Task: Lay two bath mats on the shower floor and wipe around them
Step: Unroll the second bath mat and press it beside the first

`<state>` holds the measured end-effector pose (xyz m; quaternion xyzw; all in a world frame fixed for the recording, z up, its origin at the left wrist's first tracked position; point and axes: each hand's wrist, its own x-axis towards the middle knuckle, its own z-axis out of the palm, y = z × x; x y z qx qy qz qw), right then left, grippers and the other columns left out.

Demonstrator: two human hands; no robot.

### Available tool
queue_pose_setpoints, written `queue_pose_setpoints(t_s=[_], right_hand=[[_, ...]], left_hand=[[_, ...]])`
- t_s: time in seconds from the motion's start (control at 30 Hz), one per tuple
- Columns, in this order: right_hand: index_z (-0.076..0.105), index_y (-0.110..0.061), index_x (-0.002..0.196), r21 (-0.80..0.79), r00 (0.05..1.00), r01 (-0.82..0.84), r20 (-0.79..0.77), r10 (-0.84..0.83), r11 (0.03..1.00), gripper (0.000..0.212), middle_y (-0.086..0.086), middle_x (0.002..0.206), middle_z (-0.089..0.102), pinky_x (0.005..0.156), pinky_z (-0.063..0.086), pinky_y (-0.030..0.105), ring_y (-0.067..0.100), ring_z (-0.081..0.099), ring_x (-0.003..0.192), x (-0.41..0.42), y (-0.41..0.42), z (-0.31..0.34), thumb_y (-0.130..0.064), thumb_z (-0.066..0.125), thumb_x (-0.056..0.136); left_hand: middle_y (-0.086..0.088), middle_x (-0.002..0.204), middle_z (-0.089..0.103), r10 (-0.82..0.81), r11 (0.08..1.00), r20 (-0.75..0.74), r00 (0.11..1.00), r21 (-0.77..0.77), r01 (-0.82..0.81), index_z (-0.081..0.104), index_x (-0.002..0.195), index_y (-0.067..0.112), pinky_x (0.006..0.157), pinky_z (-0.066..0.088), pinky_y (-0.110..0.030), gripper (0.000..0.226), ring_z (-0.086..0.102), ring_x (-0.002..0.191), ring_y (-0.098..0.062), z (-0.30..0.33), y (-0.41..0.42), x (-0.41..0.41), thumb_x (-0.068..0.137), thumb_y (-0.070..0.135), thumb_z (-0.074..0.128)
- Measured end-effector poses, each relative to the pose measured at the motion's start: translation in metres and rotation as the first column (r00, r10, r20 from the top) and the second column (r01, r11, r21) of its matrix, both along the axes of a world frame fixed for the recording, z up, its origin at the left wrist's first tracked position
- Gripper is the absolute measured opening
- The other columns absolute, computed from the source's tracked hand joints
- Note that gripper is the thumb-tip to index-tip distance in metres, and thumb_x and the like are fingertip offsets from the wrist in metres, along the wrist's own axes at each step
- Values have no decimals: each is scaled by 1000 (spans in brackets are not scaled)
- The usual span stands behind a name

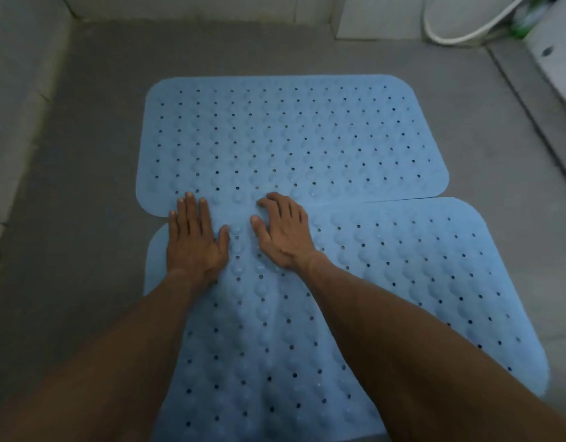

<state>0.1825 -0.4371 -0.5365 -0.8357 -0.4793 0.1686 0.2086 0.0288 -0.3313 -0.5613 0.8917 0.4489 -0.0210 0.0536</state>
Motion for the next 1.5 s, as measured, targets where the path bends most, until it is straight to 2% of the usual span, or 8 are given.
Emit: queue_pose_setpoints(t_s=[0.07, 0.13, 0.3, 0.5, 0.77, 1.17, 1.37, 1.5], right_hand=[[40, -21, 149, 4, 999, -31, -38, 31, 1000, 53, 4, 163, 26, 125, 6, 41, 21, 18, 152, 15, -24, 9, -48, 30, 104], [40, -21, 149, 23, 999, 50, 16, -50, 998, 49, 3, 165, 23, 126, 2, 43, 19, 14, 154, 38, -61, 13, -42, 31, 106], [40, -20, 149, -45, 965, 204, 176, -193, 978, 55, 3, 166, 24, 127, 3, 46, 21, 14, 155, 123, -157, 5, -45, 25, 102], [44, -18, 144, -23, 920, 311, 259, -295, 950, 59, 10, 161, 32, 126, 10, 48, 28, 24, 151, 192, -203, -15, -51, 26, 99], [43, -19, 143, -30, 933, 290, 231, -276, 957, 50, 9, 161, 31, 125, 13, 48, 27, 25, 149, 200, -204, -13, -46, 37, 101], [42, -17, 144, -126, 933, 285, 264, -245, 950, 52, 12, 160, 30, 125, 14, 49, 29, 23, 151, 204, -200, -10, -44, 43, 99], [42, -18, 143, -31, 927, 279, 268, -261, 960, 51, 10, 159, 31, 125, 14, 48, 28, 25, 149, 204, -204, -15, -44, 43, 99], [34, -16, 151, -162, 940, 255, 274, -205, 953, 62, 13, 163, 22, 126, 8, 51, 29, 15, 153, 202, -199, -9, -49, 28, 99]], left_hand=[[-21, 163, -8, -9, 1000, -8, 1000, 27, 9, 1, 156, 1, 124, -2, -48, 71, -8, 152, -32, 10, -15, 12, 103, 43, 20], [-22, 163, -2, -2, 999, 79, 997, 32, -1, 6, 156, 0, 124, -1, -47, 69, -3, 152, -33, 23, -45, 37, 103, 41, 24], [-21, 163, -4, -56, 998, 181, 982, -26, 62, 2, 156, 1, 124, -4, -43, 73, -4, 152, -31, 32, -122, 133, 99, 47, 9], [-19, 164, -4, -168, 981, 213, 962, -58, 184, 2, 156, 3, 125, -1, -45, 73, -6, 152, -29, 7, -185, 216, 99, 48, 11], [-21, 164, -1, -153, 985, 156, 976, -54, 164, 7, 156, 3, 124, 7, -49, 74, -4, 153, -31, 4, -185, 223, 100, 49, 19], [-20, 163, -11, -176, 972, 75, 982, -145, 185, 1, 157, 7, 123, 2, -50, 72, -13, 152, -30, 12, -182, 227, 101, 47, 23], [-19, 163, -11, -159, 978, 76, 984, -124, 168, 3, 158, 8, 123, -2, -50, 74, -13, 152, -29, 5, -182, 223, 99, 52, 14], [-10, 163, -21, -130, 910, 190, 973, -366, 193, -5, 158, 13, 122, -14, -44, 89, -24, 149, -21, 26, -172, 214, 89, 69, -9]])
